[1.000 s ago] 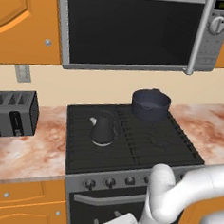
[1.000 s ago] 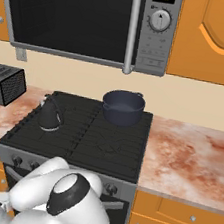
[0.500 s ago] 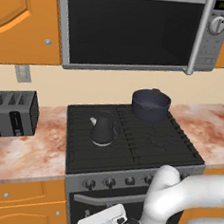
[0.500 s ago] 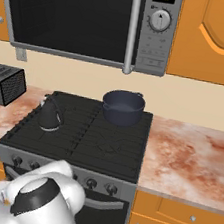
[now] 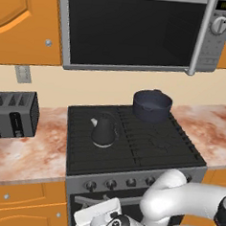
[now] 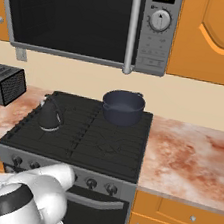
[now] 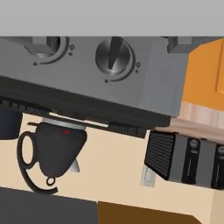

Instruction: Pick the kettle from the counter and place it on a stove burner. Then turn the burner on.

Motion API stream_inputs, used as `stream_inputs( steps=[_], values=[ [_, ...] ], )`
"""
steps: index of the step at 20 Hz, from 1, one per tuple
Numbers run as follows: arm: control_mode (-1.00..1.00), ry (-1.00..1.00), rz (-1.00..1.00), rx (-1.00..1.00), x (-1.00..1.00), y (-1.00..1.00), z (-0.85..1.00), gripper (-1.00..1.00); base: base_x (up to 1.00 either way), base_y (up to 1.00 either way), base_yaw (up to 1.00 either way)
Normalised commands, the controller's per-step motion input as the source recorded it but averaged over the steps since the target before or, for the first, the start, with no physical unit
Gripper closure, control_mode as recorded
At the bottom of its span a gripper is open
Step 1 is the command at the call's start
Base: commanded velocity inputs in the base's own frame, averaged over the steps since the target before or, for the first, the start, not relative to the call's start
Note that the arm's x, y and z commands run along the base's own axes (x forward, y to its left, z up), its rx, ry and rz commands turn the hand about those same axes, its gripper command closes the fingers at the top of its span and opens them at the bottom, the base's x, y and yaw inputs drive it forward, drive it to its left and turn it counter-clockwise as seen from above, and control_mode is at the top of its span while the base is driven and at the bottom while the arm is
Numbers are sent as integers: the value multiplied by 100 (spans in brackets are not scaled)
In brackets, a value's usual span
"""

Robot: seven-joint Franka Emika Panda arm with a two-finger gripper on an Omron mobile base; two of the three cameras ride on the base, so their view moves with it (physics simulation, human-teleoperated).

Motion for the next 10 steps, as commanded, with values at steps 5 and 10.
stream_inputs(
  steps=[5,10],
  values=[
    [-100,0,0,0,51,0,0,-100,0,0,0],
    [-100,0,0,3,41,-7,0,-100,0,0,0]
  ],
)
